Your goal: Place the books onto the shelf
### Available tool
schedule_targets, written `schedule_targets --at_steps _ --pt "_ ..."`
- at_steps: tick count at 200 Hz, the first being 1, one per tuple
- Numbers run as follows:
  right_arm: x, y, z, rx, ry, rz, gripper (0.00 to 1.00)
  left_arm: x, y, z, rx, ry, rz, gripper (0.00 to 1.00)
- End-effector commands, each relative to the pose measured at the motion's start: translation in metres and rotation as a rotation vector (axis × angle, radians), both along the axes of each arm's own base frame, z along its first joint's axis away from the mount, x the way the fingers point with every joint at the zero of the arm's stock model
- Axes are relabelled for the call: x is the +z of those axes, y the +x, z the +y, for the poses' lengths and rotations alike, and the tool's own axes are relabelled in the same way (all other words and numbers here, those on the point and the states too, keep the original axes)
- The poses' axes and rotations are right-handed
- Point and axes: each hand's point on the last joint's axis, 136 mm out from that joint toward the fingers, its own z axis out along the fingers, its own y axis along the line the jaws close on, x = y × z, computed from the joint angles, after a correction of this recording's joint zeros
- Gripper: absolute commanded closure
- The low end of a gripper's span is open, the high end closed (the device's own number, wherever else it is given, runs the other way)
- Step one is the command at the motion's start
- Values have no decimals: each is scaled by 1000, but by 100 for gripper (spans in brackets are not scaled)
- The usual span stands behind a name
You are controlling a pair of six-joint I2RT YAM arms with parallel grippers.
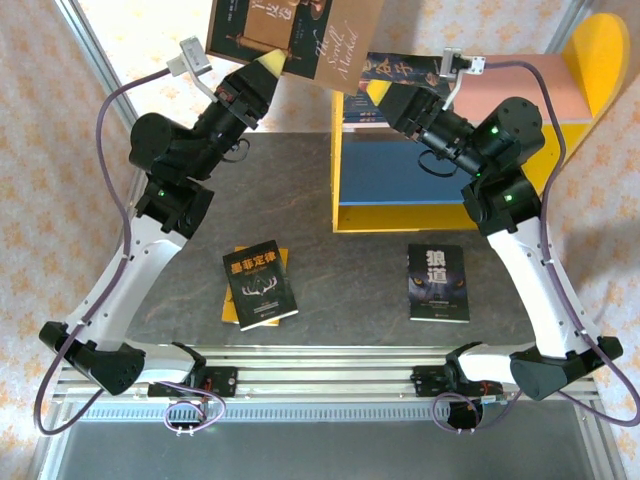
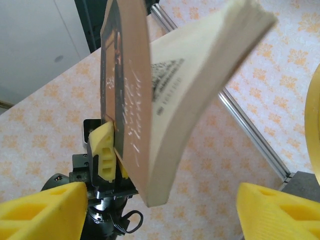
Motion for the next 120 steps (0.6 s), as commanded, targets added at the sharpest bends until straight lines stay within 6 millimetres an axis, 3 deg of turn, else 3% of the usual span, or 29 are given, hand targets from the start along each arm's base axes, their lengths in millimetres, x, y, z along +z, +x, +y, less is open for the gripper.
schedule_targets --at_steps 1,66,120 --pt "12 -4 2 8 20 -44 17 34 -20 13 -8 -99 -124 100" --pt "17 -1 15 58 49 -41 9 34 -16 8 -46 -120 -119 100" --pt "37 6 20 66 76 -65 8 30 -17 -2 -77 -112 -113 100"
